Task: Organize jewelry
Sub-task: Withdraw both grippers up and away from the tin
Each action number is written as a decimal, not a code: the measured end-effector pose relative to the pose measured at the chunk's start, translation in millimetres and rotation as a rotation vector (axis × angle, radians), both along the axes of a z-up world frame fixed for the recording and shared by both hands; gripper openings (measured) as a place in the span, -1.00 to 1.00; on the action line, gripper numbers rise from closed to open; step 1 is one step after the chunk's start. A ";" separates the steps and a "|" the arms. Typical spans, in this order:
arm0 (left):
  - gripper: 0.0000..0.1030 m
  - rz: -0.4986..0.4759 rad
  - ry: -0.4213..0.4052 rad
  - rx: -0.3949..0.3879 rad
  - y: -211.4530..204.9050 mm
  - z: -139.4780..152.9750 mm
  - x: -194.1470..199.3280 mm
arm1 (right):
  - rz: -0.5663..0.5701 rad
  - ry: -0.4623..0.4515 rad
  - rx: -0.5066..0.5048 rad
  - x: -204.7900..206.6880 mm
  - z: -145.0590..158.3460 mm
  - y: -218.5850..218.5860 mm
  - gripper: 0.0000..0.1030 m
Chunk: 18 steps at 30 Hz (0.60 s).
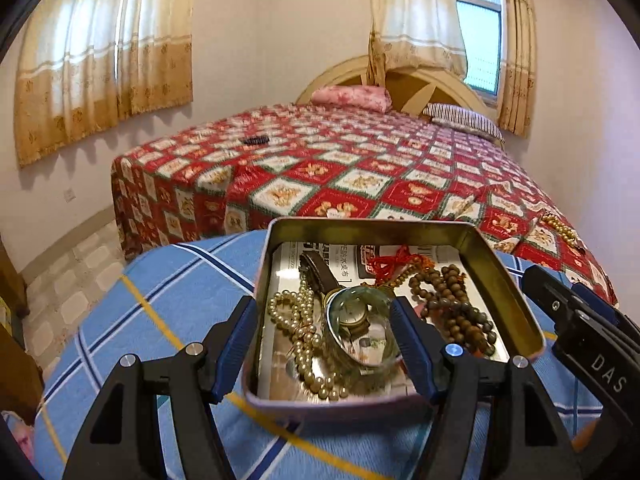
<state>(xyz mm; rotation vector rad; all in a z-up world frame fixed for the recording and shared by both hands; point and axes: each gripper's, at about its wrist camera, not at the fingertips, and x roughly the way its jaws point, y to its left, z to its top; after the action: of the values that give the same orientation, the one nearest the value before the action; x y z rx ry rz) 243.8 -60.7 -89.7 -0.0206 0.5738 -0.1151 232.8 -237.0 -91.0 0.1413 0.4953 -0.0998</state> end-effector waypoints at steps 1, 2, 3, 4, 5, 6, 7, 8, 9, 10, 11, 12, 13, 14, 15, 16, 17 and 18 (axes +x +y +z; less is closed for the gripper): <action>0.33 0.003 -0.006 0.001 -0.2 0.5 -3.1 | -0.004 -0.009 -0.006 -5.8 1.4 0.4 0.58; 0.33 0.007 -0.010 0.002 -0.1 0.7 -7.1 | -0.008 -0.014 -0.010 -8.8 2.4 0.7 0.61; 0.33 0.010 -0.007 0.002 0.4 -0.2 -10.6 | -0.013 -0.020 -0.012 -12.4 3.3 1.0 0.63; 0.33 0.013 0.003 0.004 0.6 -2.4 -13.8 | -0.020 -0.026 -0.011 -17.7 4.0 0.8 0.68; 0.33 0.014 0.008 0.004 0.7 -3.6 -15.9 | -0.024 -0.027 -0.010 -20.9 4.8 1.2 0.71; 0.33 0.014 0.016 0.004 1.2 -5.7 -19.3 | -0.029 -0.027 -0.011 -24.7 5.1 1.3 0.71; 0.33 0.015 0.022 0.005 1.5 -7.2 -22.2 | -0.035 -0.027 -0.012 -28.6 5.2 1.5 0.71; 0.33 0.016 0.027 0.007 1.7 -8.0 -25.6 | -0.037 -0.027 -0.013 -32.6 5.1 1.9 0.71; 0.33 0.018 0.026 0.008 2.3 -8.3 -30.1 | -0.038 -0.025 -0.015 -37.5 4.3 2.1 0.71; 0.33 0.019 0.025 0.009 2.4 -8.3 -34.3 | -0.040 -0.020 -0.018 -42.2 3.3 2.6 0.71; 0.33 0.020 0.023 0.011 2.3 -8.1 -38.4 | -0.039 -0.016 -0.019 -46.1 2.2 3.6 0.71; 0.33 0.021 0.023 0.016 2.3 -8.2 -42.9 | -0.038 -0.013 -0.021 -50.8 1.6 4.2 0.71; 0.33 0.021 0.025 0.024 2.0 -8.7 -47.6 | -0.040 -0.013 -0.028 -56.9 1.7 5.1 0.71; 0.33 0.020 0.029 0.029 1.8 -9.2 -52.1 | -0.042 -0.013 -0.034 -61.6 1.4 5.5 0.71; 0.33 0.017 0.032 0.033 1.5 -9.6 -56.4 | -0.045 -0.012 -0.040 -65.8 1.9 5.9 0.71; 0.33 0.015 0.034 0.036 1.5 -9.9 -60.6 | -0.051 -0.009 -0.044 -70.3 2.3 6.7 0.71; 0.33 0.014 0.036 0.040 2.0 -10.3 -65.1 | -0.055 -0.006 -0.047 -76.3 2.4 6.9 0.71; 0.33 0.015 0.041 0.043 2.9 -10.5 -70.6 | -0.056 -0.008 -0.044 -82.9 3.1 6.6 0.71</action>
<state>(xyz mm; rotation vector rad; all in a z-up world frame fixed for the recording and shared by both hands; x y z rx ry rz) 173.2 -57.8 -100.2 0.0149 0.6168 -0.0883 149.9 -230.3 -88.0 0.1128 0.4812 -0.1646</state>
